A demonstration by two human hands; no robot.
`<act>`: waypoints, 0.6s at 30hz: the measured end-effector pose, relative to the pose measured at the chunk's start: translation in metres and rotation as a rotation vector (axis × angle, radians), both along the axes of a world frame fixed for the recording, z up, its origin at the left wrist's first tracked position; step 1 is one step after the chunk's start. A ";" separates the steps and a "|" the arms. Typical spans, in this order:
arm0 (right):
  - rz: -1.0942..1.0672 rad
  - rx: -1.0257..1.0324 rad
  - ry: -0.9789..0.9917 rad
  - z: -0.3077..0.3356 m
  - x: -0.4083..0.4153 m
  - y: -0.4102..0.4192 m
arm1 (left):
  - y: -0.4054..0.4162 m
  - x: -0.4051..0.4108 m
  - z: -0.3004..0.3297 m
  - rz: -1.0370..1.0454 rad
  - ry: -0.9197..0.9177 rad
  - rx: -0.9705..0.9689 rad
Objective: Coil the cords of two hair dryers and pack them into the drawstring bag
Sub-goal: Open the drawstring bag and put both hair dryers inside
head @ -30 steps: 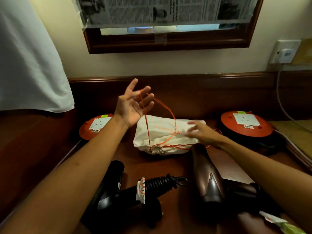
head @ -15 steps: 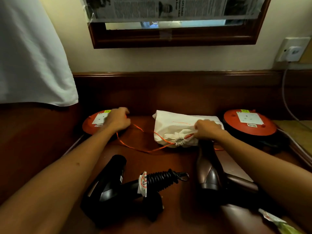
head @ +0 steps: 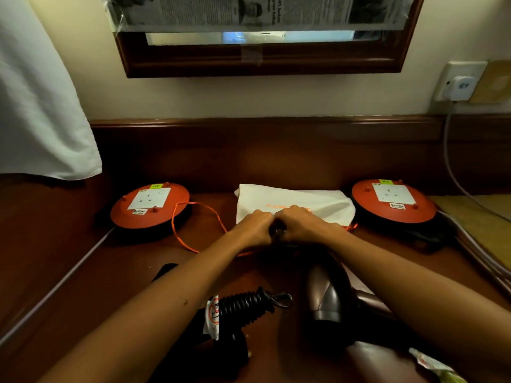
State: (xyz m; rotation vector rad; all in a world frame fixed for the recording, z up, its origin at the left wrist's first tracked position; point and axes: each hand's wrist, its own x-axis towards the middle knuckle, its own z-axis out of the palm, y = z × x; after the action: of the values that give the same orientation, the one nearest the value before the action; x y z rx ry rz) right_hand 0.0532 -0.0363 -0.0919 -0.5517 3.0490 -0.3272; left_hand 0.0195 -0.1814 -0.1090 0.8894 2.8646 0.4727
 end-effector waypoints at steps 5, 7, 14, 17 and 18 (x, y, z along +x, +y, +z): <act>-0.087 0.055 0.271 0.022 -0.003 -0.007 | -0.001 -0.012 0.023 0.445 -0.058 0.444; -0.055 0.155 0.420 0.036 -0.003 -0.007 | 0.000 -0.014 0.042 0.532 0.013 0.436; -0.156 0.187 0.546 0.074 -0.002 -0.012 | 0.018 -0.006 0.104 0.578 0.171 0.225; -0.340 0.145 0.403 0.086 -0.005 -0.012 | 0.023 0.004 0.115 0.515 0.212 0.156; -0.427 0.088 0.329 0.090 -0.007 -0.009 | 0.025 0.006 0.117 0.485 0.212 0.150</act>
State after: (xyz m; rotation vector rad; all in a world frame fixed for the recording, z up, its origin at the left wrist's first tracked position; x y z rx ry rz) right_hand 0.0461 -0.0449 -0.0016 0.0677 3.4622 -0.1142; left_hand 0.0258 -0.1569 0.0079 0.2574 3.2758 0.6795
